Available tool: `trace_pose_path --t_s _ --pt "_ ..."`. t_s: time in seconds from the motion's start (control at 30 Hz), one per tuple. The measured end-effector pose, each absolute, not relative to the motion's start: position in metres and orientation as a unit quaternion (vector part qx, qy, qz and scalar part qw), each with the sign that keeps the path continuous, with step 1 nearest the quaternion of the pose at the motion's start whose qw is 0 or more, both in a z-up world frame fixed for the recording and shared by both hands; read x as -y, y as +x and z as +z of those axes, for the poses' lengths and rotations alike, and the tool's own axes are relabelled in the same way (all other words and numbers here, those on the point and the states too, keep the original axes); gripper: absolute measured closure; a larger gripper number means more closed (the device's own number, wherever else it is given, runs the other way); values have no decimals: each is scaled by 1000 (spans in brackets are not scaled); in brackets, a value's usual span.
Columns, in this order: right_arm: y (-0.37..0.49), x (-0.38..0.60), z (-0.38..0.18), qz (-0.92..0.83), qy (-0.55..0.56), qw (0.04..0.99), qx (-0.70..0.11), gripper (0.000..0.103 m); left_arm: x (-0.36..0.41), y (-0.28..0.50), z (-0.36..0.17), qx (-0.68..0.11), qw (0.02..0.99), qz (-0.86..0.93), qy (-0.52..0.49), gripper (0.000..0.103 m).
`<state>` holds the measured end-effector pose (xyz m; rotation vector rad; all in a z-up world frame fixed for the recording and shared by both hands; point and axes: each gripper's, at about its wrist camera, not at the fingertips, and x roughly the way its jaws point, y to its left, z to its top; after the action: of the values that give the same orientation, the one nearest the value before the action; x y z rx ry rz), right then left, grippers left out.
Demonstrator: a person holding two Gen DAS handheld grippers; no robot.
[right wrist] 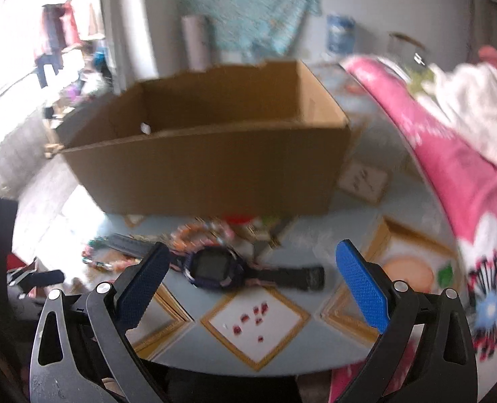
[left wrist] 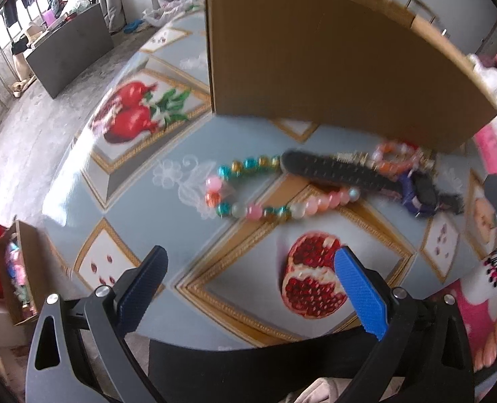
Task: Organize jewelry
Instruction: 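Move the right gripper to the black smartwatch strap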
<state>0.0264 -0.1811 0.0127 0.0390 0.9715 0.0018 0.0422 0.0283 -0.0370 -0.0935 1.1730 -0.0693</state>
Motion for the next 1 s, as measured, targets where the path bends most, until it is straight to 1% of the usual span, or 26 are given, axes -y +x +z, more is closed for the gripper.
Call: trace_pose_path --t_s 0.13,0.27,0.37,0.5,0.57,0.63,0.77,0.83,0.9,0.93,1.0 --pt "30 182 15 15 15 888 -460 8 -53 47 -30 -513 851 -56 -96 5" --pt "35 169 12 45 -8 886 -462 8 -87 48 -27 -454 875 -66 -155 6" --pt "41 151 7 87 -22 879 -468 8 -97 48 -21 -418 897 -50 -136 6" --pt "47 126 -3 146 -57 864 -478 8 -102 53 -20 -409 902 -50 -133 6" --pt "51 113 -9 174 -77 854 -484 11 -103 52 -22 -411 900 -56 -131 6" --pt "55 105 -16 186 -91 844 -495 17 -102 52 -25 -416 900 -59 -115 6" --pt "66 101 -29 203 -85 825 -521 31 -95 52 -33 -426 897 -67 -94 6" --pt "73 100 -34 207 -80 817 -532 42 -94 53 -39 -436 891 -72 -100 6" --pt "81 98 -38 213 -66 809 -544 49 -95 55 -43 -443 887 -75 -106 6" --pt "84 97 -40 218 -59 805 -549 51 -94 55 -45 -444 887 -75 -104 6" --pt "89 92 -43 228 -52 797 -556 51 -92 54 -44 -435 893 -76 -90 6"
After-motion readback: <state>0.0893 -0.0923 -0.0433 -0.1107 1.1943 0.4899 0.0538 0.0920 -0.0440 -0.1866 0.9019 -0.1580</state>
